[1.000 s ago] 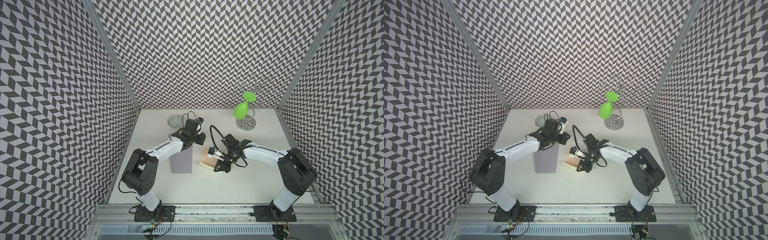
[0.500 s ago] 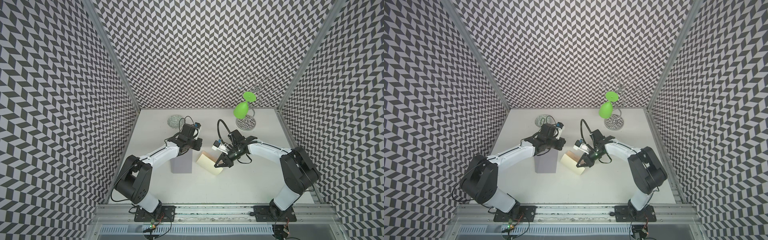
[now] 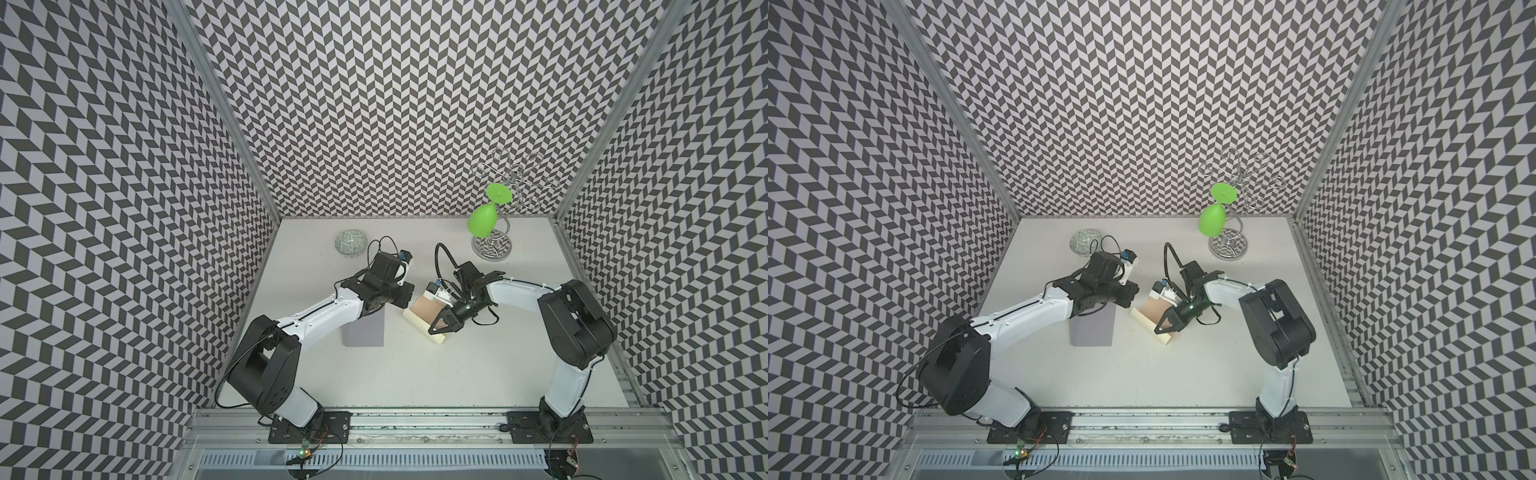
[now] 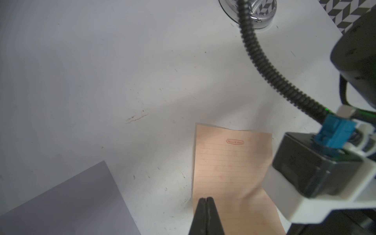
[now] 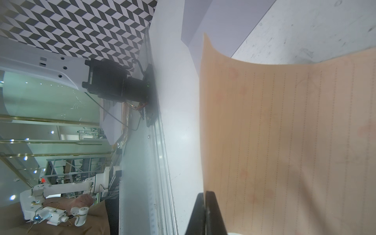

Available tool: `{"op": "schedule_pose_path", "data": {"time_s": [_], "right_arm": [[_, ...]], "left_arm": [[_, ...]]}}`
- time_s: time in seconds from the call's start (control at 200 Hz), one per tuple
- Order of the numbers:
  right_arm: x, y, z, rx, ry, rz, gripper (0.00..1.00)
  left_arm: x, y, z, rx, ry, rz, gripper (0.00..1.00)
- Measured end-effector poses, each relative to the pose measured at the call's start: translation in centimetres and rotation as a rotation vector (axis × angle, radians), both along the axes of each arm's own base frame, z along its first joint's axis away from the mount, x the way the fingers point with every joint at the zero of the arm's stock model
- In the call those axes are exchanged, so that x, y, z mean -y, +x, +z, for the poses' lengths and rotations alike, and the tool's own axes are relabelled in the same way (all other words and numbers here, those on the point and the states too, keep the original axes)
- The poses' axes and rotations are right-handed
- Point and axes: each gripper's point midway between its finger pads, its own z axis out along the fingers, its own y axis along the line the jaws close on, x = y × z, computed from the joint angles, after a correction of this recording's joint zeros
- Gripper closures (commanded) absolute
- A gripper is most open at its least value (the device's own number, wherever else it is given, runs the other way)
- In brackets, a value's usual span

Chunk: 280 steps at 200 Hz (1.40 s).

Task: Fold the letter paper in half and place it into the envelope
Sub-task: Fold the letter paper at the center of the board.

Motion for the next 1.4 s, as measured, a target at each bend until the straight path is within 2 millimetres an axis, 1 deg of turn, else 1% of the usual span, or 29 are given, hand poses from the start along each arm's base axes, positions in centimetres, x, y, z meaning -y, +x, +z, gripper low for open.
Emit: {"op": "schedule_pose_path", "data": {"time_s": [0.11, 0.185, 0.29, 0.416, 0.581, 0.651, 0.721, 0.801, 0.961, 1.042, 1.242, 1.402], "right_arm": [[0.3, 0.5, 0.2, -0.024, 0.01, -0.027, 1.0], [0.7, 1.2, 0.6, -0.039, 0.035, -0.055, 1.0], [1.3, 2.3, 1.2, -0.06, 0.072, -0.099, 1.0], [2.0, 3.0, 1.3, -0.086, 0.09, -0.144, 1.0], [3.1, 4.2, 1.3, -0.117, 0.103, -0.208, 1.0], [3.5, 4.8, 1.3, -0.118, 0.102, -0.23, 1.0], [3.7, 5.0, 1.2, -0.121, 0.097, -0.243, 1.0], [3.9, 5.2, 1.1, -0.123, 0.087, -0.254, 1.0], [4.3, 5.4, 0.3, -0.112, 0.04, -0.271, 1.0], [4.4, 5.5, 0.0, -0.106, 0.024, -0.277, 1.0], [4.9, 5.7, -0.7, -0.09, -0.019, -0.29, 1.0], [5.1, 5.8, -1.2, -0.084, -0.042, -0.295, 1.0]], "left_arm": [[0.8, -1.3, -0.5, -0.014, 0.021, -0.037, 0.99], [0.8, -1.7, -0.8, -0.019, 0.036, -0.047, 0.99], [0.4, -1.8, -1.1, -0.024, 0.056, -0.042, 0.99], [0.0, -1.8, -1.1, -0.027, 0.073, -0.035, 1.0], [0.4, -1.5, -0.3, -0.015, 0.06, -0.039, 1.0], [0.7, -1.3, -0.5, -0.019, 0.058, -0.043, 1.0], [1.1, -1.3, -1.1, -0.03, 0.065, -0.053, 1.0], [1.7, -1.5, -2.4, -0.054, 0.079, -0.069, 1.0], [2.2, -1.8, -4.7, -0.094, 0.109, -0.095, 1.0], [2.5, -1.4, -5.2, -0.096, 0.118, -0.104, 1.0], [3.2, -0.6, -5.5, -0.082, 0.127, -0.123, 1.0], [3.1, -0.6, -7.1, -0.101, 0.159, -0.138, 1.0]]}}
